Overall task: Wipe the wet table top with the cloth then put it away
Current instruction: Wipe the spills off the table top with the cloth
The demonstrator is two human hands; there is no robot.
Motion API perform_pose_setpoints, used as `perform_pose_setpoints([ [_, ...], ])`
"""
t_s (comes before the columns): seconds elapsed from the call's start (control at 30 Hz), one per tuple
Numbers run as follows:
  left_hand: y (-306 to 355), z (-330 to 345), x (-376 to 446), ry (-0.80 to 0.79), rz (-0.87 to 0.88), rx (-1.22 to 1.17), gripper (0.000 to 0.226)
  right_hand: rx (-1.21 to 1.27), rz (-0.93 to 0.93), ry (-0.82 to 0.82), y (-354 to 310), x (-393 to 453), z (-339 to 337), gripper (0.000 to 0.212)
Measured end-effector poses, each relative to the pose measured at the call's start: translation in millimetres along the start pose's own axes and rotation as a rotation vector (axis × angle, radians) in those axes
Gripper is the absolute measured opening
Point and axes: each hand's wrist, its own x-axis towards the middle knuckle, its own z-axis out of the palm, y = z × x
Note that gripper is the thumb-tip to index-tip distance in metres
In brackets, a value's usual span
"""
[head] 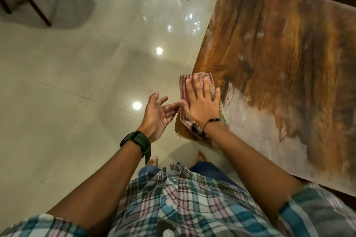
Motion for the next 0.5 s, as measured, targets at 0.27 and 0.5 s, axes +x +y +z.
perform_pose_setpoints([
  [0.27,2.4,26.2,-15.9,0.040,0.115,0.352,0.047,0.064,0.146,-0.023,31.8,77.6,-27.2,0.067],
  [0.5,-20.9,67.1,-9.7,-0.057,0.503,0.791,0.043,0.083,0.053,0.081,19.9,-67.3,13.2,0.068],
])
